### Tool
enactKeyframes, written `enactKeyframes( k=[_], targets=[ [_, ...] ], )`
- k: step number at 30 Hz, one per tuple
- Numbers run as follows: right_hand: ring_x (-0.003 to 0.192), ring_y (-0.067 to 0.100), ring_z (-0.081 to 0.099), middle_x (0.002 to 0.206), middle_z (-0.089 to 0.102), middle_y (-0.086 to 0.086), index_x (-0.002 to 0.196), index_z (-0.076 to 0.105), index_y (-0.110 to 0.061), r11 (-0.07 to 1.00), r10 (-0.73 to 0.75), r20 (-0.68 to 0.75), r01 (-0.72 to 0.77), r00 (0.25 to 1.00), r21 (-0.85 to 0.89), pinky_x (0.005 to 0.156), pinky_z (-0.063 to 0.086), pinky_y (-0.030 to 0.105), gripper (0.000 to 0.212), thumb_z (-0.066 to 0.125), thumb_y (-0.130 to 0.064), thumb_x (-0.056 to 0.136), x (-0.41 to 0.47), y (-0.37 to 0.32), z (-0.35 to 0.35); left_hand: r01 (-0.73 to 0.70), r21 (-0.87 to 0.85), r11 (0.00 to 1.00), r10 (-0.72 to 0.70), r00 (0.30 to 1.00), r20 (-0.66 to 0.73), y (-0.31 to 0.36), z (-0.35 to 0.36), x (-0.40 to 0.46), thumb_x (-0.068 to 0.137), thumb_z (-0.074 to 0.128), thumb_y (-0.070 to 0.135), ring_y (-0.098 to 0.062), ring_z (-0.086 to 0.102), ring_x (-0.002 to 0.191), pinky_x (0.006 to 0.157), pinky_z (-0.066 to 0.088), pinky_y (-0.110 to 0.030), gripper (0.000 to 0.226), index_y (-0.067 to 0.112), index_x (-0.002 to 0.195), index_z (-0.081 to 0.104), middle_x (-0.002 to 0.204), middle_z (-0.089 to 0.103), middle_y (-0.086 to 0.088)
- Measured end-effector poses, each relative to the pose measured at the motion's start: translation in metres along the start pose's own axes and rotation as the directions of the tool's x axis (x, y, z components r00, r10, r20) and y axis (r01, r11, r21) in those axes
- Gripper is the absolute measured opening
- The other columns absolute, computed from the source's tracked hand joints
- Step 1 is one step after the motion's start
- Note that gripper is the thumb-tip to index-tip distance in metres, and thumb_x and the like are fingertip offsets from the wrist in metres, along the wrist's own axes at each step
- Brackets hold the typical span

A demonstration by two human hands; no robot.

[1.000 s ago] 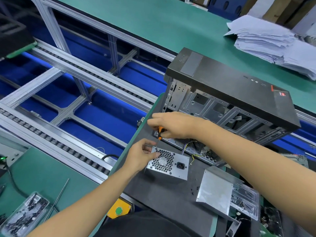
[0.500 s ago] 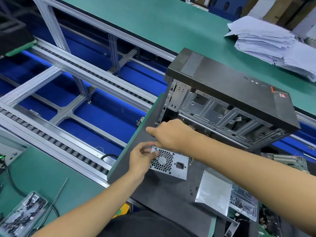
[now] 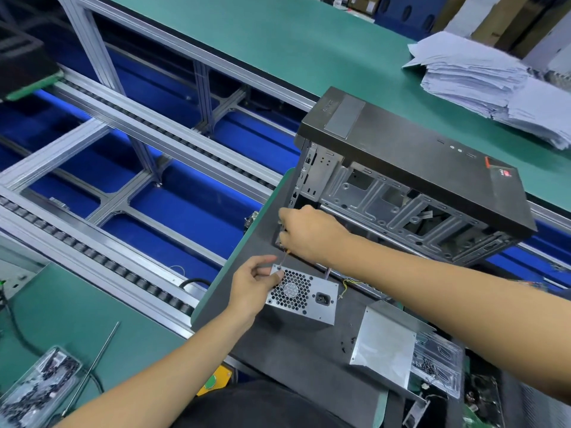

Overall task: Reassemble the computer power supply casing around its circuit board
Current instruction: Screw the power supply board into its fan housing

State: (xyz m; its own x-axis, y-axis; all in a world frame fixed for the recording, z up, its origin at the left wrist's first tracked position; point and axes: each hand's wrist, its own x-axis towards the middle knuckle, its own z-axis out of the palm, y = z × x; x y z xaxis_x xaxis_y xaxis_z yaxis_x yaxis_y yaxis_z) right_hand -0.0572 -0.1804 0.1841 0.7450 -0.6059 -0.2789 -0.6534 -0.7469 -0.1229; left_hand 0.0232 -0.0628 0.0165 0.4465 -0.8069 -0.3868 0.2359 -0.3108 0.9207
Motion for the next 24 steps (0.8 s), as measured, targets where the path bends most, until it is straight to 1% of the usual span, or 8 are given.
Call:
enactKeyframes(
  k=[6,10,13,16,18,20,22,24],
  targets=[
    [0.052,0.020,0.048,0.060,0.050,0.000,0.103,0.019,-0.023,0.950,-0.271,0.137,0.287,0.953,-0.119,0.045,0.025,0.031,0.042,0.056,-0.019,0.084,0.003,0.002,-0.017,-0.189,0.288,0.939,0.189,0.982,0.031,0.007,-0.004,0.000,0.086,0.082,0.029,-0.001,0.057,0.061,0.057,0.043,-0.011,0.008,0.028,0.087,0.074,0.068,0.064,0.013],
    [0.058,0.024,0.048,0.075,0.055,0.003,0.115,0.030,-0.020,0.856,-0.418,0.251,0.471,0.873,-0.214,0.045,0.027,0.035,0.041,0.059,-0.023,0.086,0.013,0.016,-0.034,-0.208,0.336,0.919,0.228,0.973,-0.022,0.007,0.001,0.001,0.086,0.081,0.028,-0.008,0.061,0.065,0.059,0.045,-0.017,0.009,0.027,0.081,0.074,0.069,0.069,0.008],
    [0.056,0.026,0.047,0.088,0.055,0.002,0.122,0.028,-0.026,0.465,-0.689,0.357,0.762,0.631,-0.452,0.049,0.032,0.033,0.037,0.050,-0.026,0.092,0.021,0.023,-0.042,-0.215,0.338,0.916,0.228,0.974,-0.002,0.004,0.000,0.002,0.086,0.081,0.028,-0.002,0.061,0.065,0.058,0.042,-0.013,0.006,0.027,0.085,0.076,0.071,0.070,0.013],
    [0.069,0.033,0.061,0.093,0.060,0.005,0.124,0.041,-0.023,0.153,-0.745,0.515,0.861,0.424,-0.486,0.066,0.051,0.042,0.036,0.024,-0.030,0.094,0.025,0.024,-0.046,-0.207,0.362,0.909,0.227,0.974,-0.013,0.005,0.000,0.002,0.085,0.082,0.030,0.001,0.061,0.064,0.058,0.042,-0.012,0.006,0.028,0.087,0.077,0.071,0.070,0.014],
    [0.064,0.032,0.058,0.084,0.061,0.003,0.119,0.048,-0.021,0.229,-0.752,0.453,0.835,0.478,-0.501,0.060,0.049,0.040,0.035,0.025,-0.032,0.095,0.022,0.023,-0.039,-0.190,0.374,0.908,0.213,0.977,-0.022,0.007,-0.001,0.004,0.085,0.082,0.032,0.000,0.062,0.067,0.059,0.043,-0.012,0.007,0.028,0.089,0.078,0.072,0.071,0.011],
    [0.053,0.028,0.044,0.066,0.050,-0.001,0.108,0.049,-0.018,0.560,-0.669,0.222,0.678,0.709,-0.476,0.048,0.033,0.033,0.019,0.041,-0.029,0.096,0.014,0.018,-0.023,-0.172,0.388,0.905,0.199,0.980,-0.030,0.007,-0.001,0.005,0.084,0.083,0.035,-0.003,0.065,0.070,0.063,0.049,-0.017,0.009,0.029,0.089,0.077,0.074,0.072,0.010],
    [0.056,0.025,0.040,0.068,0.050,0.000,0.101,0.048,-0.016,0.892,-0.345,0.089,0.356,0.934,-0.279,0.048,0.024,0.031,0.013,0.050,-0.028,0.095,0.008,0.008,-0.009,-0.180,0.403,0.898,0.210,0.977,-0.032,0.007,-0.001,0.006,0.083,0.084,0.036,-0.004,0.067,0.069,0.064,0.052,-0.020,0.010,0.029,0.086,0.077,0.072,0.072,0.011],
    [0.062,0.025,0.044,0.087,0.062,0.010,0.102,0.048,-0.014,0.973,-0.144,0.127,0.164,0.981,-0.162,0.050,0.027,0.031,0.017,0.051,-0.029,0.095,0.007,-0.002,-0.006,-0.197,0.391,0.899,0.222,0.975,-0.021,0.006,0.000,0.005,0.083,0.084,0.035,-0.003,0.068,0.066,0.062,0.052,-0.019,0.009,0.028,0.083,0.078,0.070,0.072,0.013]
  ],
)
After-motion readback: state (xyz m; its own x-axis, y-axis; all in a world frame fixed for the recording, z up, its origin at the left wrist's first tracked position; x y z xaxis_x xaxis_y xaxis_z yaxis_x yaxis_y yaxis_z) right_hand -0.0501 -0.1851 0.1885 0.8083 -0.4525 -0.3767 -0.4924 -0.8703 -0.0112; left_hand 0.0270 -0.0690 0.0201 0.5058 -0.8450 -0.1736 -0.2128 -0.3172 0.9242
